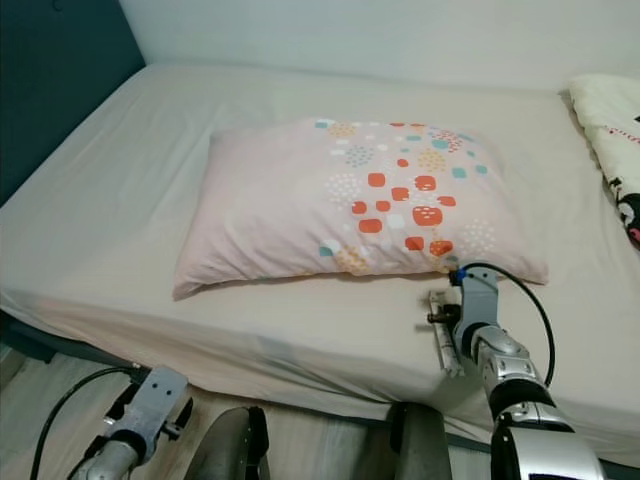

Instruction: Clean up the room

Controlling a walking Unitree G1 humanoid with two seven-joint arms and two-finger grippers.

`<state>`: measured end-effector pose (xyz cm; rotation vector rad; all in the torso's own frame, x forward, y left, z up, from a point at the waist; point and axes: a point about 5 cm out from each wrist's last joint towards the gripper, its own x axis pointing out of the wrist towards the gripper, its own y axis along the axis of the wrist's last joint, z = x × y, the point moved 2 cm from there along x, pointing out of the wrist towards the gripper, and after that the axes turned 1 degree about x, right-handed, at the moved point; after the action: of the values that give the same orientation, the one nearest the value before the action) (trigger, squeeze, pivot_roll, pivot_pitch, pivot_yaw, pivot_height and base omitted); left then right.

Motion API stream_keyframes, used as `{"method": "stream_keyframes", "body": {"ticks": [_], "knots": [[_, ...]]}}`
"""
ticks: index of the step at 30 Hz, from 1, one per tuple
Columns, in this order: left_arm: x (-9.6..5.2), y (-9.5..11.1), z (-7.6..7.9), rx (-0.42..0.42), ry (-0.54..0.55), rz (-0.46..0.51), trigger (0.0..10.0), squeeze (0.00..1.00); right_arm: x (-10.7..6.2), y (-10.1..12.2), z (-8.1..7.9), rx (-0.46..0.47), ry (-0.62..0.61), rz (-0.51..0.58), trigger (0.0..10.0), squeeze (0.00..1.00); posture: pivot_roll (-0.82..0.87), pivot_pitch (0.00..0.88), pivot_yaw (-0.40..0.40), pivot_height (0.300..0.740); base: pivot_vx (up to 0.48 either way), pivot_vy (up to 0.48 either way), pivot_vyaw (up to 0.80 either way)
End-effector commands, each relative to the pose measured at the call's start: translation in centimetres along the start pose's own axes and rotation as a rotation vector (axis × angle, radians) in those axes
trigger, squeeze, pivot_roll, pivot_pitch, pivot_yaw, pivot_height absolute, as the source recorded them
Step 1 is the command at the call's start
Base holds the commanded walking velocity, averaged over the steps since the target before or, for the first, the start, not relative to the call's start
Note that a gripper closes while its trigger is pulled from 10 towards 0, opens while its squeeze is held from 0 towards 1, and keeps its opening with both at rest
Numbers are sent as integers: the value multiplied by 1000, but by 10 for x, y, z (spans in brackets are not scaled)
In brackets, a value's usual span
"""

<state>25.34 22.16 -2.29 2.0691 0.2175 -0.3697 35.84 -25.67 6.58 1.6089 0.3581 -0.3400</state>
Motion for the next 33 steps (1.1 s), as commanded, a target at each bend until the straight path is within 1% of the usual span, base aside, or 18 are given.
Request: {"method": "stream_keyframes", "body": {"ticks": [1,2,4,8,12,13,14,15,17,18,19,20,21,22,23,25,29,33], "knots": [[-2,-7,6,-1,-15,-38,10000,0,2,1,-6,50,24,3,0,0,130,185,12,565,0,0,0],[-2,-7,6,-1,-15,-38,10000,0,2,1,-6,50,24,3,0,0,130,185,12,565,0,0,0],[5,1,9,-5,-17,-34,10000,0,3,24,-18,166,121,109,0,0,119,160,7,565,0,0,0],[9,4,9,-9,-15,-33,10000,0,0,35,-16,246,157,163,0,0,103,145,6,565,0,0,0],[11,6,10,-11,-15,-33,10000,0,-4,36,-13,280,174,178,0,0,100,141,6,565,0,0,0],[13,7,12,-13,-21,-38,10000,0,-10,28,-24,305,260,180,0,0,84,122,4,565,0,0,0],[13,7,12,-13,-21,-38,10000,0,-10,28,-24,305,260,180,0,0,84,122,4,565,0,0,0],[14,8,13,-15,-25,-43,10000,0,-13,24,-33,317,317,185,0,0,82,118,3,565,0,0,0],[15,8,14,-15,-25,-44,10000,0,-14,24,-34,318,323,186,0,0,82,118,3,565,0,0,0],[14,7,14,-15,-27,-54,10000,0,-18,20,-46,312,370,187,0,0,71,108,5,565,0,0,0],[14,7,14,-15,-27,-54,10000,0,-18,20,-46,312,370,187,0,0,71,108,5,565,0,0,0],[14,3,14,-14,-30,-76,10000,0,-23,15,-62,324,429,187,0,0,63,95,4,565,0,0,0],[14,3,14,-14,-30,-76,10000,0,-23,15,-62,324,429,187,0,0,63,95,4,565,0,0,0],[11,-8,13,-9,-33,-140,10000,0,-33,4,-93,316,543,160,0,0,49,79,6,565,0,0,0],[11,-8,13,-9,-33,-140,10000,0,-33,4,-93,316,543,160,0,0,49,79,6,565,0,0,0],[7,-18,11,-6,-27,-194,10000,0,-40,6,-107,344,618,192,0,0,45,63,6,570,0,0,0],[4,-25,8,-14,-10,-232,10000,0,-44,13,-110,376,651,235,0,0,40,53,8,580,0,0,0],[1,-36,-3,-67,57,-304,10000,0,-48,23,-109,390,649,273,0,0,31,25,8,594,0,0,0]]}}
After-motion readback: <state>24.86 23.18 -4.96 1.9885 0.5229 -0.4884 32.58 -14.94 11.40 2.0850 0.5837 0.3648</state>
